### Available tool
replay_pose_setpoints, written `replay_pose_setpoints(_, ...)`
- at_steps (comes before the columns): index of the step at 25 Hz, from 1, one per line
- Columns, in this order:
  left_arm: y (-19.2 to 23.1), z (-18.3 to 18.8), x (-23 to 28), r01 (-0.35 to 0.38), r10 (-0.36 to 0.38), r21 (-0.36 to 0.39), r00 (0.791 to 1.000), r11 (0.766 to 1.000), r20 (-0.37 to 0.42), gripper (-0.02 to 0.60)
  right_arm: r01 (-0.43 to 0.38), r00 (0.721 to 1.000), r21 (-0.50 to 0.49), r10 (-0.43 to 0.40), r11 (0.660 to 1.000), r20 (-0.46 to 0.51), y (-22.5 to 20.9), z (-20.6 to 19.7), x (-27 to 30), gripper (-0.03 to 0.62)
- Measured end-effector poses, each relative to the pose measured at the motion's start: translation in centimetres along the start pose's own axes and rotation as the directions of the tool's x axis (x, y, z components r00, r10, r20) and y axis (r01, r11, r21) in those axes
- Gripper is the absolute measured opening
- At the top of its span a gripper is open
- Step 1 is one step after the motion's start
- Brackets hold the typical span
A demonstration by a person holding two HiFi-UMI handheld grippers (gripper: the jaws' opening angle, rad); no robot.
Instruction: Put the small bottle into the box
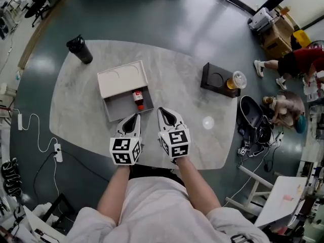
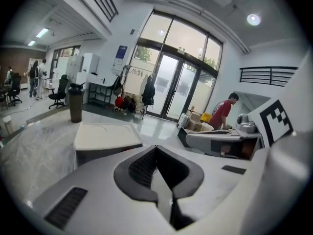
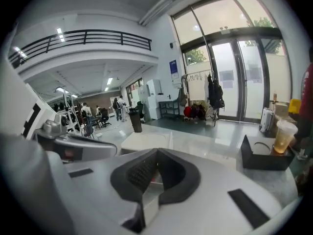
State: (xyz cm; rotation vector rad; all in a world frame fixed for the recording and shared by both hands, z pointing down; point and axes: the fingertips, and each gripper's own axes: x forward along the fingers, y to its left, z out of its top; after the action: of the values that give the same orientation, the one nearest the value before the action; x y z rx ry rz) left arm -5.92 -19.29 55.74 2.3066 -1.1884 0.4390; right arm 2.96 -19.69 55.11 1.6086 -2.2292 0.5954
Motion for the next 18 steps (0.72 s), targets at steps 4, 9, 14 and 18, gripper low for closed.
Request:
replay_pose_setpoints(4,-1.9,2.7,-2.3,-0.006,0.003,0.035,0.996,0.999,0.087,0.021,0.041,0.993,-0.018,-0.038,0.999,0.113,-0.5,2.9,-3.8,0.025)
replay_pose_setpoints(9,-4.9,5.8,-4.8,-0.002,-0.01,0.067,0.985,0.998,0.174,0.021,0.073,0.969,-0.025,-0.065,0.997,0.238,-1.1,6.9,-9.2,0.026)
replay_pose_setpoints(14,-9.0,10.7,-6.9,0.022,-0.063,0.14,0.952,0.99,0.3,0.021,0.124,0.924,-0.059,-0.094,0.991,0.37,-2.3,11.1,-14.5,0.025)
replay_pose_setpoints(18,-12.0,13.2,-9.2,0.036,-0.102,0.184,0.927,0.982,0.361,0.021,0.17,0.884,-0.061,-0.125,0.984,0.451,-3.0,13.7,-18.7,0.025)
